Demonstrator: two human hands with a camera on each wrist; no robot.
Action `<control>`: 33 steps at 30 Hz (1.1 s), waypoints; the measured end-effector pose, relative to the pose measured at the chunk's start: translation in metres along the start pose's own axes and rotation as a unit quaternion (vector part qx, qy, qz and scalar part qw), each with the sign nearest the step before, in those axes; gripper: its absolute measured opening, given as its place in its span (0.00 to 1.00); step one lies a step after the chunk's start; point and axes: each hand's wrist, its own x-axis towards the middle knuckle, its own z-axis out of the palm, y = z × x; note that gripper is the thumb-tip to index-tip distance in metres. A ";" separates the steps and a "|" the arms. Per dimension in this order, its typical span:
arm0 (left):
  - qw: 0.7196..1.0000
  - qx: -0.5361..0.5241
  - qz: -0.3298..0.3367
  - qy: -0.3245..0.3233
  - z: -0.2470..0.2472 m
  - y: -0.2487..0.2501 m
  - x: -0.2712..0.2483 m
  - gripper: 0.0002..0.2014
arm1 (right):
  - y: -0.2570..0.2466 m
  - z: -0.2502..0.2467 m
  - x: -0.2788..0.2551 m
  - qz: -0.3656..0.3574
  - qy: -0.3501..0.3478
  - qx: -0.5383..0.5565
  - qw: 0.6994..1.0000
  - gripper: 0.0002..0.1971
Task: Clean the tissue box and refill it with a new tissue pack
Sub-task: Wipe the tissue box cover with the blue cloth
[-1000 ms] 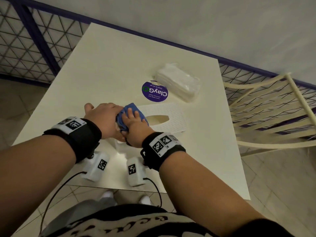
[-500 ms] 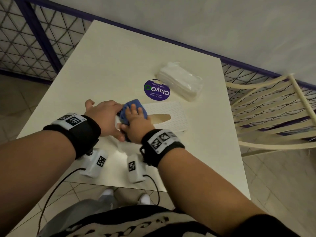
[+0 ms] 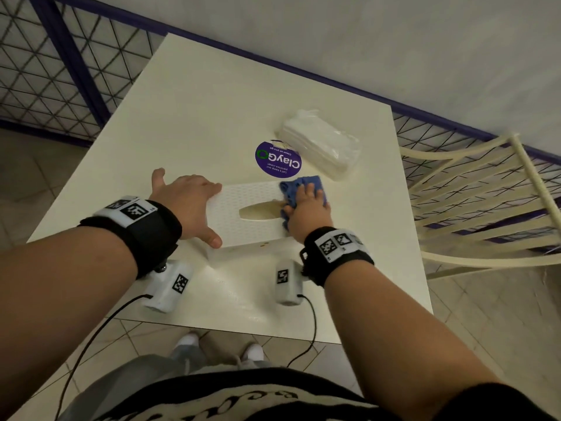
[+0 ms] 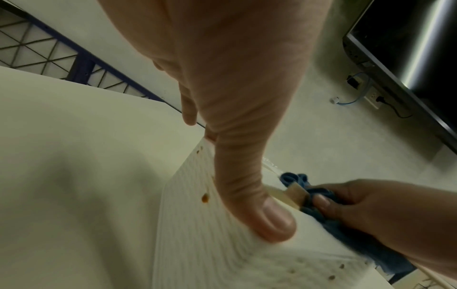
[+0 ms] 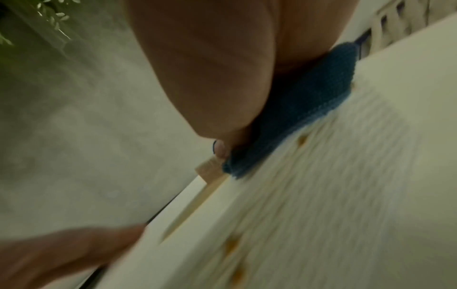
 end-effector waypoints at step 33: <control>0.978 0.042 0.161 -0.123 0.006 0.075 0.017 0.33 | 0.083 -0.008 -0.068 0.031 0.197 0.417 0.887 0.17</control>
